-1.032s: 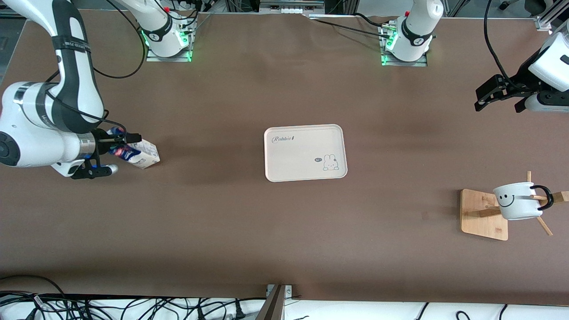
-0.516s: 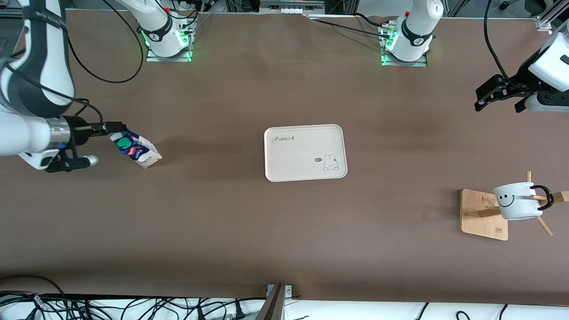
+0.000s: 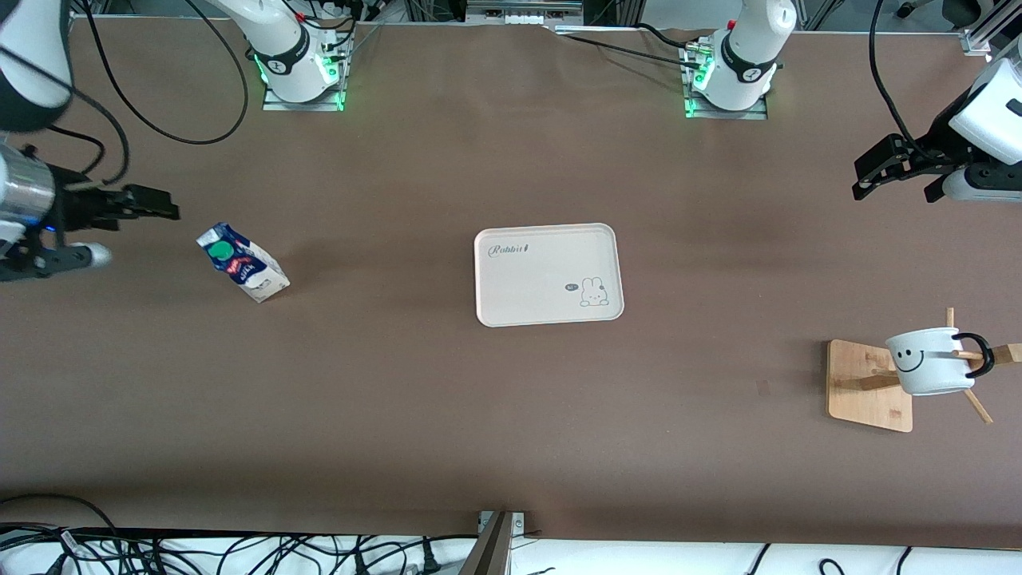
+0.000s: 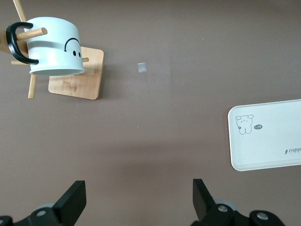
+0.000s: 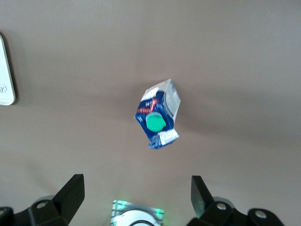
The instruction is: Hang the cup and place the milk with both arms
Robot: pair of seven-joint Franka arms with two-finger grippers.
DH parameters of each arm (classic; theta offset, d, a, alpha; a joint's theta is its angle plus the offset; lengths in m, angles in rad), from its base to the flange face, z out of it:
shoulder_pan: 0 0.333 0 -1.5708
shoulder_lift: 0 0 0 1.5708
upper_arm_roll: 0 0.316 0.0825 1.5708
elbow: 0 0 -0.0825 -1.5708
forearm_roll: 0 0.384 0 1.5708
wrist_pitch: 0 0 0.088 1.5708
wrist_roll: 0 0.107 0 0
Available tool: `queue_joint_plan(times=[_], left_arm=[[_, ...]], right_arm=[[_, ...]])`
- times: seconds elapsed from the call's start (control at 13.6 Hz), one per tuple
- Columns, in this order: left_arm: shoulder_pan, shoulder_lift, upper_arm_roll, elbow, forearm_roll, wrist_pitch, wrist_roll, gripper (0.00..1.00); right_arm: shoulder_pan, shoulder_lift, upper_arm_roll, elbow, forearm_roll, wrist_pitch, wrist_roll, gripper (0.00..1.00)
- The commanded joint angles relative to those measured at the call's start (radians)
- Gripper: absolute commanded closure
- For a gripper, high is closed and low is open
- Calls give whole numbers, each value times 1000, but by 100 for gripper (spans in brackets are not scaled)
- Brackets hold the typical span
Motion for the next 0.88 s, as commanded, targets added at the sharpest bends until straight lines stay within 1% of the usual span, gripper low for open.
queue_joint_plan(times=[0.0, 0.22, 0.44, 0.59, 0.81], left_arm=[[-2, 14, 2, 31, 11, -24, 7, 0], [-2, 14, 2, 33, 11, -26, 7, 0], [-2, 14, 2, 31, 11, -24, 7, 0], [-2, 14, 2, 31, 11, -24, 7, 0], [-2, 14, 2, 31, 11, -24, 7, 0]], right_arm=[[7, -5, 4, 71, -28, -15, -56, 0], [9, -5, 5, 96, -28, -1, -43, 0], [9, -5, 7, 96, -29, 77, -45, 0], [9, -5, 7, 96, -51, 109, -45, 0], [9, -4, 5, 96, -55, 109, -42, 0]])
